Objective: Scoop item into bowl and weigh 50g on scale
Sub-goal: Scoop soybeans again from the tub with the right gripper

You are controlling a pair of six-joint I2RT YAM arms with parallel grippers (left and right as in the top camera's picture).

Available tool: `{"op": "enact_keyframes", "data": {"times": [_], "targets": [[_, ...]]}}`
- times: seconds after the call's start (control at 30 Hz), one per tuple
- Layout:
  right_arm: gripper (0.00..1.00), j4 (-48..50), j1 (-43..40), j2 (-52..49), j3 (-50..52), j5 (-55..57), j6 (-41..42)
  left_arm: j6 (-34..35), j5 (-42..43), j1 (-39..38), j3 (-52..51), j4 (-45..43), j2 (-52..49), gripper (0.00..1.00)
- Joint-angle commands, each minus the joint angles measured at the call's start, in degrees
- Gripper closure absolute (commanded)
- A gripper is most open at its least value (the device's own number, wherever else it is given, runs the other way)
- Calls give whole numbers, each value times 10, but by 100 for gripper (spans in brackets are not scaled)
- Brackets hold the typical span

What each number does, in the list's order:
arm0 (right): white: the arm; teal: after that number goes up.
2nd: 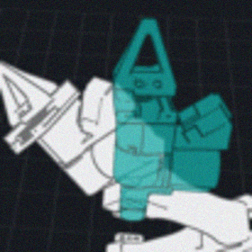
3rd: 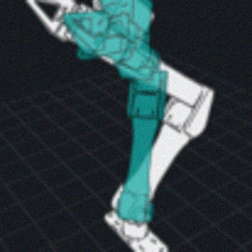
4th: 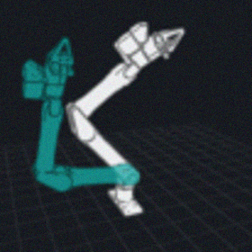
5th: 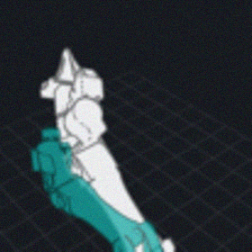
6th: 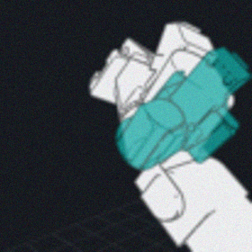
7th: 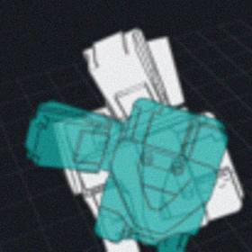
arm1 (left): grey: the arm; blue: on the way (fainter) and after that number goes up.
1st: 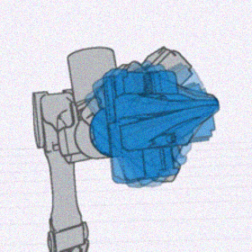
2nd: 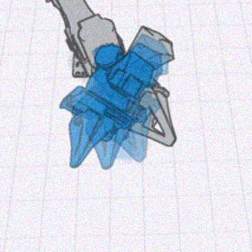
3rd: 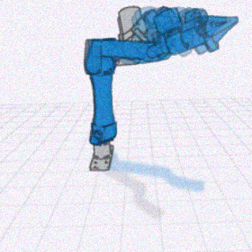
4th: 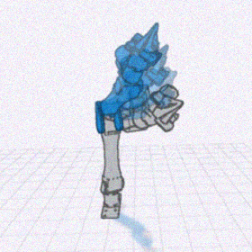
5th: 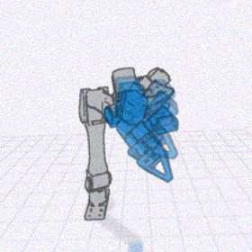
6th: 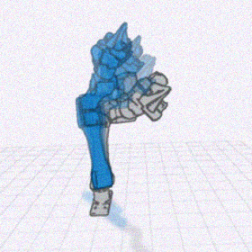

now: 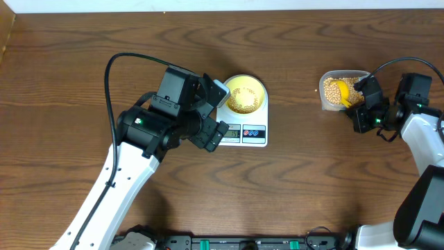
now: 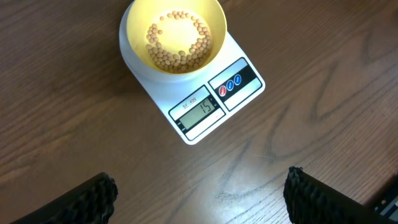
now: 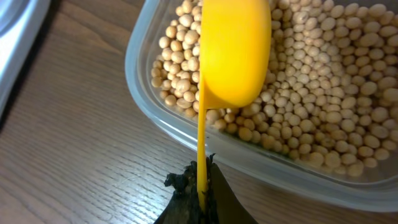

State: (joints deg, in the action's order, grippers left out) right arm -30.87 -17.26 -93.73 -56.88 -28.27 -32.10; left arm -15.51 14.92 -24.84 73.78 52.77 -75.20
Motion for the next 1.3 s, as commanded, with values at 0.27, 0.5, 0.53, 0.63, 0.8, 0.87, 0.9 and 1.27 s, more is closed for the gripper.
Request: {"op": "enact_keyframes", "data": {"times": [0.27,0.5,0.53,0.63,0.8,0.87,0.9,1.27], "targets": [[99,1,-3,-7,5,-68,45,-10,3,2,-1,3,5,12],[99,11,-4,-7,5,-68,93,-10,3,2,-1,3,5,12],[99,15,-4,-7,5,-68,104,-10,3,2,-1,3,5,12],[99,27,-9,-7,5,-68,147,-10,3,2,-1,3,5,12],[99,37,-21,-7,5,-68,185,-10,3,2,-1,3,5,12],[99,38,-26,-7,5,-69,200,-10,3,2,-1,3,5,12],[99,39,-29,-7,5,-73,205,-10,3,2,-1,3,5,12],[99,63,-64,-14,5,-176,228,-10,3,2,-1,3,5,12]]}}
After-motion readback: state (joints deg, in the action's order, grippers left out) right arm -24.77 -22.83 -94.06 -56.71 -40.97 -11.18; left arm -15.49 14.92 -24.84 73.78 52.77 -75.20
